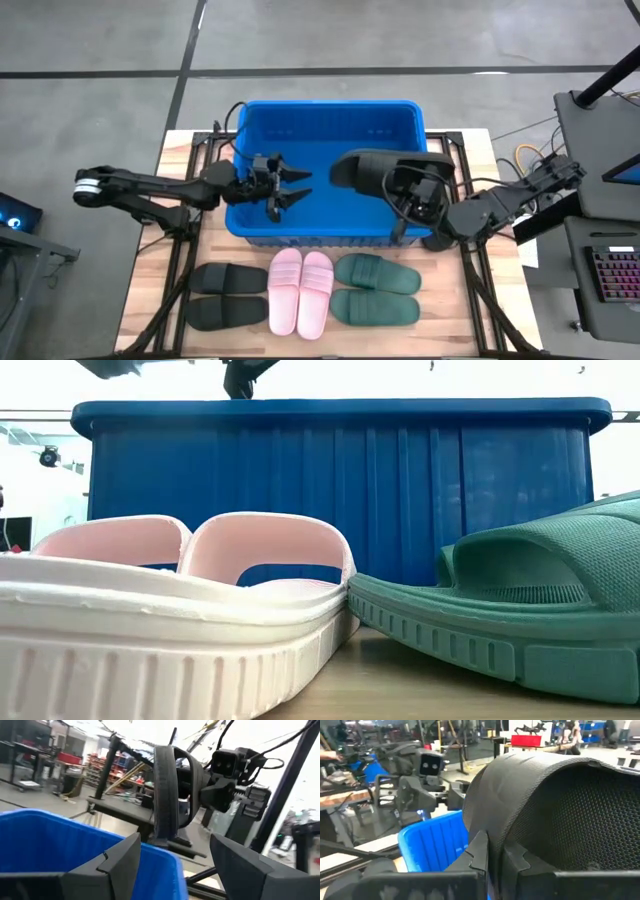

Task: Pick and place slides into bin
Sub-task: Put the black slide into the blue bin

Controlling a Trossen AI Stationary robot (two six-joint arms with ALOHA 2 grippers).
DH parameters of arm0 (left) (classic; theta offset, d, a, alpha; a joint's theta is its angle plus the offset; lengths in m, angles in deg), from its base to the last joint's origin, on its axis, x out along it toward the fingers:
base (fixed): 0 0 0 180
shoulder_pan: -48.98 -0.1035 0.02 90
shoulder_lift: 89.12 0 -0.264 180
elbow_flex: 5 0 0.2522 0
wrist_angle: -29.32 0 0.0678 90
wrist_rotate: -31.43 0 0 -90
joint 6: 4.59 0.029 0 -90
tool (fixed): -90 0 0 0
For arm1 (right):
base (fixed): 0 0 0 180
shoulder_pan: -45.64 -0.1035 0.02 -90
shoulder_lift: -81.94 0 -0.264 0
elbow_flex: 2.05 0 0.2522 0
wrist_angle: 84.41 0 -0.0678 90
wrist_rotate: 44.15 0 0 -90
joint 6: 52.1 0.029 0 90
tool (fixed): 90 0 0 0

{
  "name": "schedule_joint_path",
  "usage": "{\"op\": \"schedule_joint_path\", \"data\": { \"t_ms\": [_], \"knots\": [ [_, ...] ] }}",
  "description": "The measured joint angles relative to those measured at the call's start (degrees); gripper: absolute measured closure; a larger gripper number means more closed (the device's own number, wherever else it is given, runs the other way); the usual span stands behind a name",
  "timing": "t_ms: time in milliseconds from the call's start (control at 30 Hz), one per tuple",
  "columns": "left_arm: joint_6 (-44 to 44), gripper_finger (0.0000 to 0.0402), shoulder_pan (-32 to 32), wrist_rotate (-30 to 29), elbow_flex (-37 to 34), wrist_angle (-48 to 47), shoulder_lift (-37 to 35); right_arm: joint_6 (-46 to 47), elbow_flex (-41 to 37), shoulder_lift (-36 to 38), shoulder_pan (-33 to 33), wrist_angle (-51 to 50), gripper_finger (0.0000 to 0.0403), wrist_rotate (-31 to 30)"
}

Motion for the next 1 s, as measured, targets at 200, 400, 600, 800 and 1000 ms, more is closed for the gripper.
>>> {"op": "schedule_joint_path", "data": {
  "t_ms": [200, 400, 600, 800, 1000],
  "knots": [
    [-1.67, 0.0176, -0.16, 0.35, 1.45, 0.57, 2.09, -1.18, 0.0, -0.46, 1.21, 1.17, 0.039, 3.92],
    [-1.74, 0.0176, -0.36, 0.86, 4.83, 0.53, 5.3, -1.53, 0.0, -0.8, 1.54, 1.11, 0.039, 4.41],
    [-1.76, 0.0176, -1.14, 5.02, 8.42, 0.5, 8.85, -1.21, 0.0, -0.82, 1.8, 1.44, 0.039, 6.56],
    [-1.66, 0.0177, -1.76, 5.46, 9.83, 0.43, 10.93, -1.22, 0.0, -0.82, 1.8, 2.09, 0.039, 6.68],
    [-3.15, 0.0212, -2.27, 6.57, 11.49, 0.5, 12.66, -1.36, 0.0, -0.82, 1.85, 3.2, 0.039, 9.27]
  ]
}}
